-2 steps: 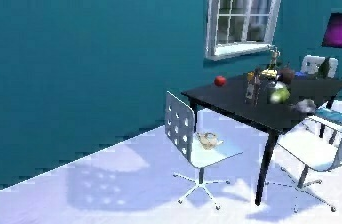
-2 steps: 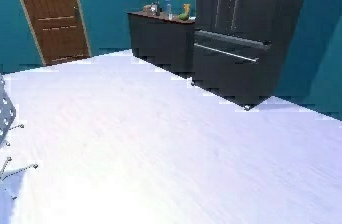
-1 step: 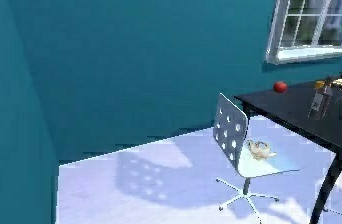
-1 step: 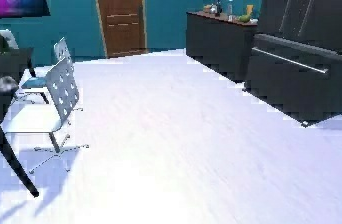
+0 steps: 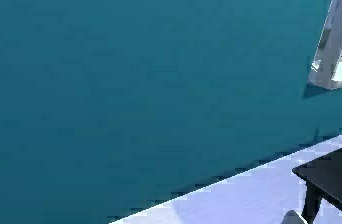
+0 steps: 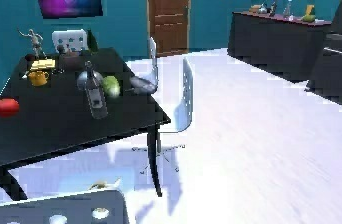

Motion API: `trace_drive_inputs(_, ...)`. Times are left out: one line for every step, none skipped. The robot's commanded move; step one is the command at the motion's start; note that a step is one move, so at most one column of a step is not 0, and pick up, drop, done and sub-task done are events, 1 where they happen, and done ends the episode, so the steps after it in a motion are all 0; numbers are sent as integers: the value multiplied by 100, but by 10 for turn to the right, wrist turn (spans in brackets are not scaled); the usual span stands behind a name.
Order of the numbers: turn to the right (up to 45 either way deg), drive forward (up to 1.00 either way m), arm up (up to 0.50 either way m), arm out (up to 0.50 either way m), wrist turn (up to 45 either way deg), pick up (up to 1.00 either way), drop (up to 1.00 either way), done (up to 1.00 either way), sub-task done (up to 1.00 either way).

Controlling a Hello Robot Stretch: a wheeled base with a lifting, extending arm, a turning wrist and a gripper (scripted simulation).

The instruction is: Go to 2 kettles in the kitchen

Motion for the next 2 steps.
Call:
trace_drive_inputs(-60, 0, 0, 0, 0, 0, 0, 0, 0)
trace_drive_inputs(0, 50, 0, 0, 0, 0, 0, 0, 0)
